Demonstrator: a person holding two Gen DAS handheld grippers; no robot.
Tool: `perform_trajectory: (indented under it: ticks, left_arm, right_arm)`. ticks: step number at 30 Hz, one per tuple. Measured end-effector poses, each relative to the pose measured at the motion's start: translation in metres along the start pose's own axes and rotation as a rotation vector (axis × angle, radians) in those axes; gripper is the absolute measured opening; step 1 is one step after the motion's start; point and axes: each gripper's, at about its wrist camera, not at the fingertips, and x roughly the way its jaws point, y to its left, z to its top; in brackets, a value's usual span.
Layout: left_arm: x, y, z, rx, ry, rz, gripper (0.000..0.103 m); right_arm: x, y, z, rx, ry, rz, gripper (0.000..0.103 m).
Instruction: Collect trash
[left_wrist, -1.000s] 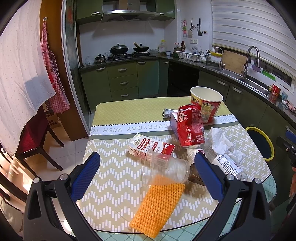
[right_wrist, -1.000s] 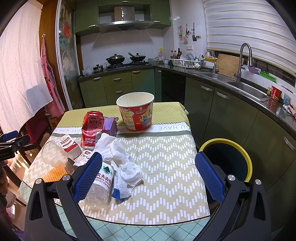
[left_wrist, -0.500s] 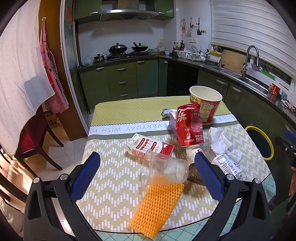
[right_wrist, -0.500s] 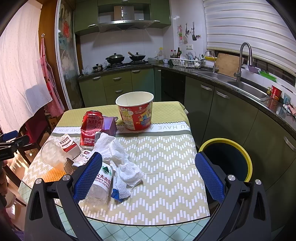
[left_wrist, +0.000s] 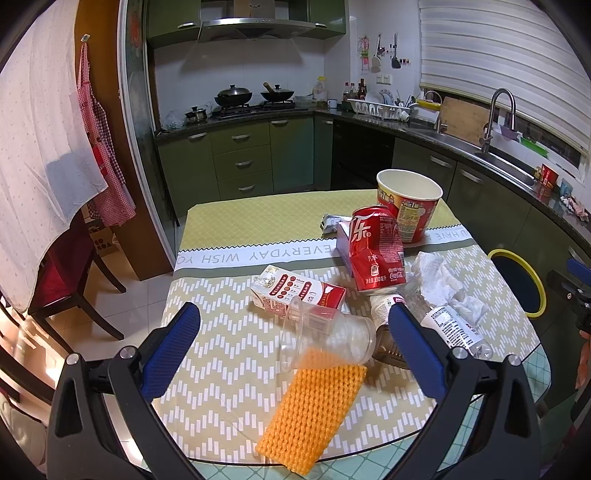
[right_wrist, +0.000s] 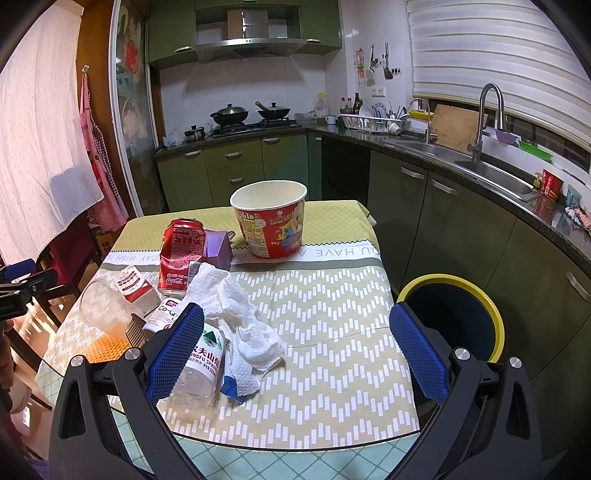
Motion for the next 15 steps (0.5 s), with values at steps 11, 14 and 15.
perform_trajectory:
  ticks: [11,14,15]
  left_arm:
    - [-0.0002,0.0019,0.0024,0.0,0.002,-0.001,0.097]
    - [0.0006,0.0009,0.0019,0.0,0.002,-0.001,0.097]
    - [0.001,0.0001,0.0012,0.0,0.003,-0.002,0.097]
  right_arm:
    - [0.0019,-0.0006,-0.0007,0.001,0.004,-0.001,0.099]
    - [0.0037,-0.0015,-0.0009,0.002,0.005,-0.002,0.099]
    - [0.0038,-0.0016,-0.0011,0.002,0.005,-0.002,0.099]
